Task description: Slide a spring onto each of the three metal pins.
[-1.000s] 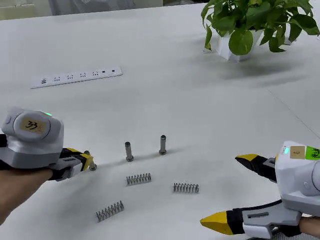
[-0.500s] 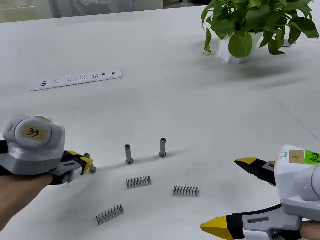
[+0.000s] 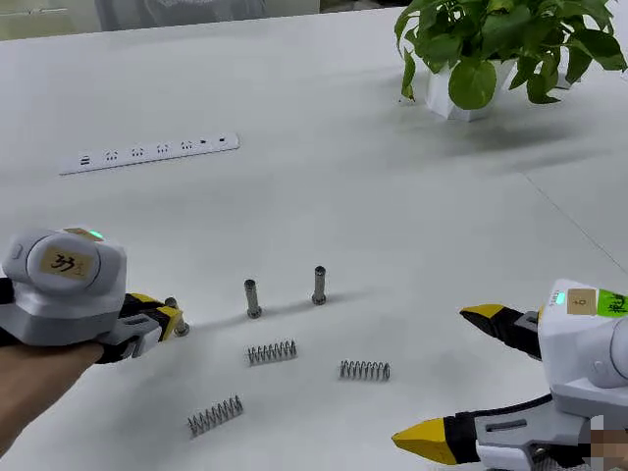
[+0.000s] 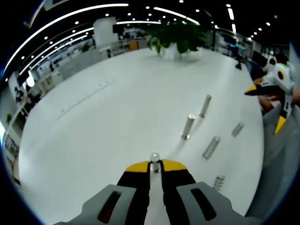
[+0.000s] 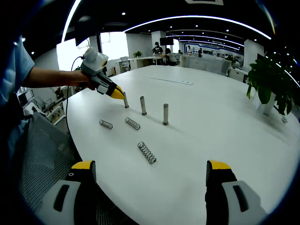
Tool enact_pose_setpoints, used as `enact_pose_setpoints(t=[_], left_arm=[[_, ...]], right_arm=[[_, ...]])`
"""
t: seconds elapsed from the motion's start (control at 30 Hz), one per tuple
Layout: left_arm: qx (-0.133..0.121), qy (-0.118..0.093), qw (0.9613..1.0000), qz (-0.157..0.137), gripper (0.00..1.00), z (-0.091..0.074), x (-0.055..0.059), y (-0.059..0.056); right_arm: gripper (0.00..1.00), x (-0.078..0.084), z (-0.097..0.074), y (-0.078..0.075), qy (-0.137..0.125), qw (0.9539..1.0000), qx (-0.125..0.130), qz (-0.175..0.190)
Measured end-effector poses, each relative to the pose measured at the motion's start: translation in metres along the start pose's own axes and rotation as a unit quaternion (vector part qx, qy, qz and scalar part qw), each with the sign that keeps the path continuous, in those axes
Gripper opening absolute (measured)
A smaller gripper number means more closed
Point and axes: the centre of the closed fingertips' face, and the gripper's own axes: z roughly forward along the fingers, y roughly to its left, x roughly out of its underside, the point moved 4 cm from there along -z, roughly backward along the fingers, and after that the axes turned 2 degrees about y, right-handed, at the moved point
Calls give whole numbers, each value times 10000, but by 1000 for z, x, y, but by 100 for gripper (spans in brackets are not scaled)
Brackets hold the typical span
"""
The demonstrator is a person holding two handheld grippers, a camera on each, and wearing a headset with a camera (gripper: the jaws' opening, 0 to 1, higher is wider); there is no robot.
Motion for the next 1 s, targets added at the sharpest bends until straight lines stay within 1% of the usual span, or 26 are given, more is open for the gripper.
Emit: enact_pose_setpoints(t=[0.3,0.53,0.73,0.9,1.0], left_arm=[[13,-4,10000,-50,9,1,6,0],[30,-19,9999,-109,15,0,11,-3],[87,-103,9998,-150,25,-2,14,-7],[148,-155,9996,-166,42,-2,17,-12],[200,-160,9993,-261,49,-3,20,-14]], right_arm=[[99,0,0,1,10,10000,5,-4],[99,0,0,1,10,10000,6,-27],[99,0,0,1,16,10000,2,-33],[99,0,0,1,16,10000,-3,-35],[99,1,0,1,25,10000,-14,-46]])
